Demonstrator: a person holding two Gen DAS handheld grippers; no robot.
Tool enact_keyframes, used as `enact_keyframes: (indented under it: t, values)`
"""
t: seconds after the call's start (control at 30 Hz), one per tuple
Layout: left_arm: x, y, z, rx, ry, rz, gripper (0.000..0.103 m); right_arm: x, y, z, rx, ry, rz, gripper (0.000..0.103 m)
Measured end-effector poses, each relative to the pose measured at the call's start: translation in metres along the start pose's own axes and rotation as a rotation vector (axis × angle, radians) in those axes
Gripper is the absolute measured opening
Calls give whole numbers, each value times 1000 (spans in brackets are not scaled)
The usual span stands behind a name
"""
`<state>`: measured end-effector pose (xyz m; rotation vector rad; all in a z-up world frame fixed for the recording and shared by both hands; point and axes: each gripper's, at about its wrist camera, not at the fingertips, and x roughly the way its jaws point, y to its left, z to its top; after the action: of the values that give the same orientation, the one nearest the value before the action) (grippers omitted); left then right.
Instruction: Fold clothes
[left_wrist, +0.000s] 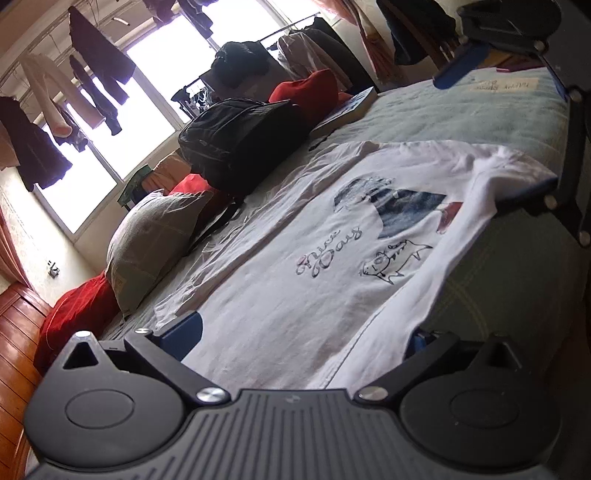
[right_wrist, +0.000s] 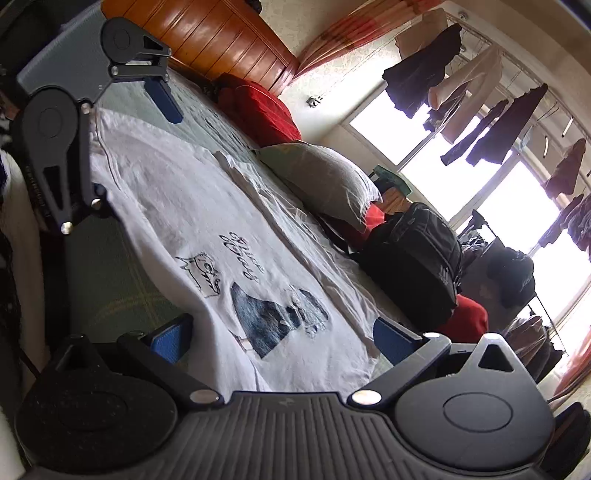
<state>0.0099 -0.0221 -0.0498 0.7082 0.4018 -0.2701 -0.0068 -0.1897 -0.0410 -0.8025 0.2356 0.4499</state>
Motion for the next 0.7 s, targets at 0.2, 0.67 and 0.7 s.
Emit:
enact_keyframes:
  t: [0.2,0.67,0.7]
  values:
    - [4,5,2,-27,4,-20,102,12,18,17,32,-33,128,103]
    - [8,-11,-18,94,11,-44,102,38,29,36,19,-11,-50,103]
    - [10,-10,-19,97,15,-23,102,38,29,35,18,-10,-49,103]
